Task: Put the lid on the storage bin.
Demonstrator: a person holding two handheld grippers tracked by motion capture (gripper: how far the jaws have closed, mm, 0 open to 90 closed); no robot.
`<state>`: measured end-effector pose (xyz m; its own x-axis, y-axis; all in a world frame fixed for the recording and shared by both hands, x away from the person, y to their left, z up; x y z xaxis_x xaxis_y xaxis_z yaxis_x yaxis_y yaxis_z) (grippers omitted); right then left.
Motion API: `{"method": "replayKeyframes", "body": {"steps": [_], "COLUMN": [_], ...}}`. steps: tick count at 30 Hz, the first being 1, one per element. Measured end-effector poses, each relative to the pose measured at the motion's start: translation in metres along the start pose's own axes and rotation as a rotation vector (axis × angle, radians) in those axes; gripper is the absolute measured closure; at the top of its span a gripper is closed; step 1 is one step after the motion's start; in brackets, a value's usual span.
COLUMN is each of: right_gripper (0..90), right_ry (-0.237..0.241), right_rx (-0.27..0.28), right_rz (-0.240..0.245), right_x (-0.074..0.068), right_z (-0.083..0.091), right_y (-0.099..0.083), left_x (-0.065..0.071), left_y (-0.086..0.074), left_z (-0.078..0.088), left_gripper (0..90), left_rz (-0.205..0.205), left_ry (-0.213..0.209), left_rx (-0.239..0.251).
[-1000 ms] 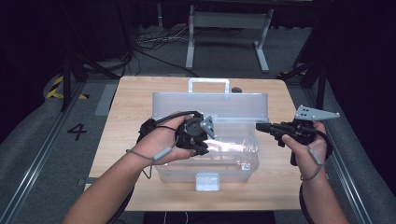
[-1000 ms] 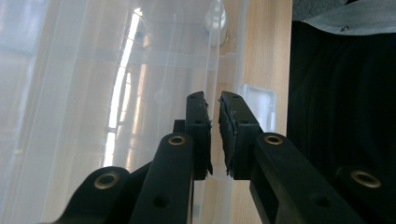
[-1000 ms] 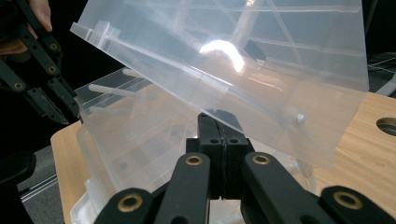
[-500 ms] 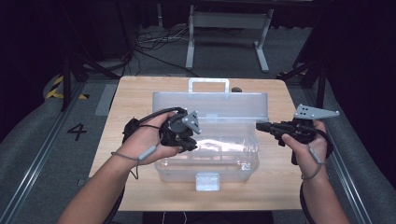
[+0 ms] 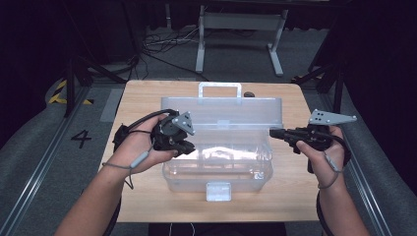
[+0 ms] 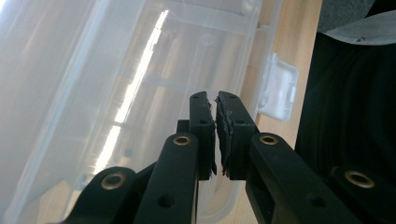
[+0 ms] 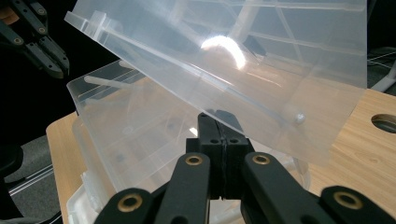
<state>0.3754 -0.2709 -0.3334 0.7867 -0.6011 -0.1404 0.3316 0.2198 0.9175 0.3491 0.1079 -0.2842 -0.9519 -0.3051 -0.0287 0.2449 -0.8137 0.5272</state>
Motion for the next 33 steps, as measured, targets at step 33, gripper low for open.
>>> {"method": "replayKeyframes", "body": {"steps": [33], "right_gripper": [90.0], "right_ry": [-0.021], "right_rx": [-0.003], "right_rz": [0.000], "right_x": [-0.001], "right_z": [0.007], "right_y": [-0.002], "left_x": [-0.044], "left_y": [-0.087], "left_z": [0.022], "left_gripper": [86.3], "left_rz": [0.273], "left_ry": [0.077], "left_rx": [0.098]}}
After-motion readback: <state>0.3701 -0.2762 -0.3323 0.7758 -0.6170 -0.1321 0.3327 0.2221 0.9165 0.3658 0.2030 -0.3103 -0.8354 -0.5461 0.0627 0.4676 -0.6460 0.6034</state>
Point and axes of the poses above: each handheld gripper's, and its own axes: z roughly backward along the jaws, y roughly out of its top, x roughly to its right, the point moved 1 cm from there along -z, roughly forward along the jaws, and after that the axes turned 2 degrees about -y, right-handed, at the moved point
